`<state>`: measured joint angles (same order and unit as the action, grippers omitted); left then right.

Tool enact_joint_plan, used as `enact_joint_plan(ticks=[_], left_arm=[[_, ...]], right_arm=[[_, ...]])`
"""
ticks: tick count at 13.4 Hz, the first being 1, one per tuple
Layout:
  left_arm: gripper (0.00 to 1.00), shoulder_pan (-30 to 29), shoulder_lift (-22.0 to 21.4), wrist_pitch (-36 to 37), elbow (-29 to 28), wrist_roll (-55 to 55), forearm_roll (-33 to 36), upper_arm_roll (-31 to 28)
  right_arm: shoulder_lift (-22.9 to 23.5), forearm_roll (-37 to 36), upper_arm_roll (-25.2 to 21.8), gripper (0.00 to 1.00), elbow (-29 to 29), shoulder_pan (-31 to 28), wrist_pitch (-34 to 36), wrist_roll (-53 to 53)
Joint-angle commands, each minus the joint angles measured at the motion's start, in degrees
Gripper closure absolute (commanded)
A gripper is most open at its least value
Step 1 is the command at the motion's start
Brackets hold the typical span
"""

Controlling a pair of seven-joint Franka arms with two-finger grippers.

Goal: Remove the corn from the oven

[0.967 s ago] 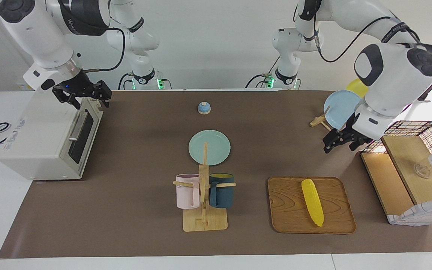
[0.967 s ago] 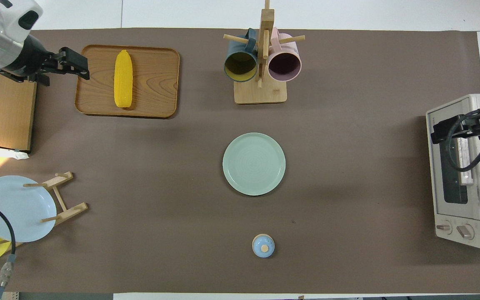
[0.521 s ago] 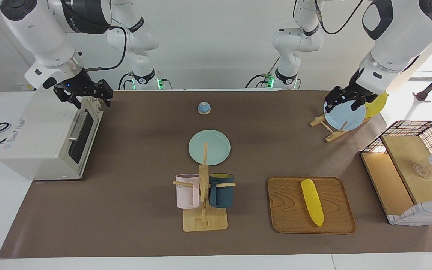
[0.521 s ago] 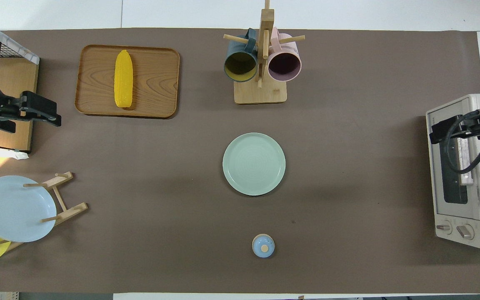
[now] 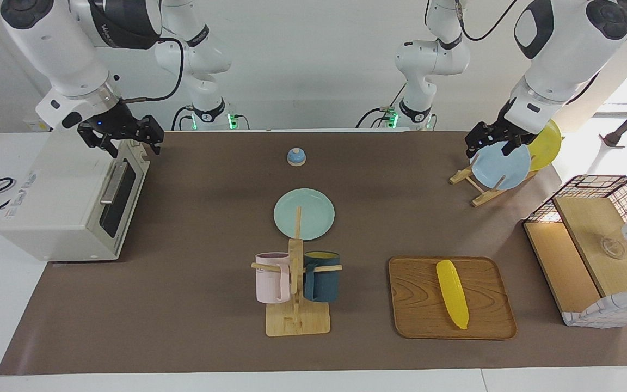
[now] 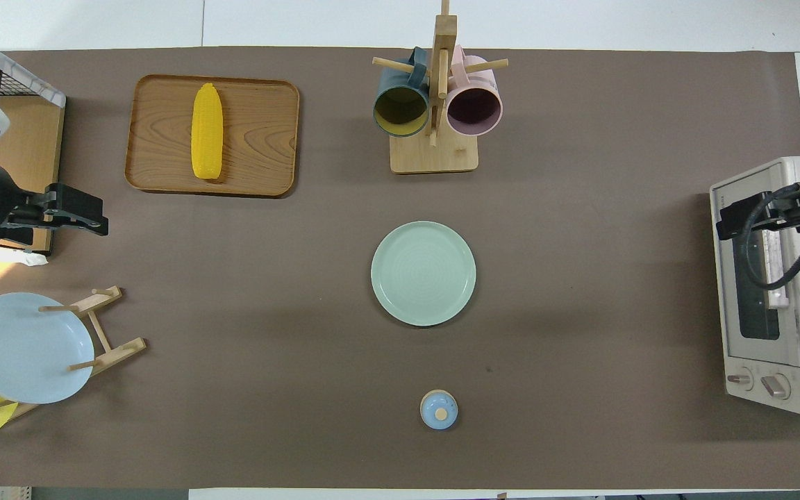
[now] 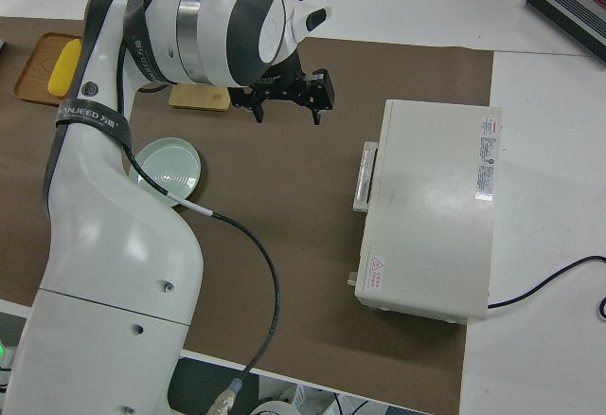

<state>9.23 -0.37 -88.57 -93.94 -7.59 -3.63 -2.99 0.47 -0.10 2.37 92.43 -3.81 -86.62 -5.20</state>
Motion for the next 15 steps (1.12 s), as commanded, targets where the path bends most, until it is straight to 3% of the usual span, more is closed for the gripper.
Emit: enact_joint_plan(ticks=[1, 15], left_arm=[[0.0, 0.97, -0.16, 0.41, 0.94, 0.47, 1.6, -0.18], [0.0, 1.15, 0.55, 0.24, 1.39, 0.47, 3.19, 0.26]], right_arm=[[-0.74, 0.89, 0.09, 0.0, 0.21, 0.12, 0.31, 1.07], [-0.74, 0.89, 0.09, 0.0, 0.21, -0.06, 0.13, 1.15]])
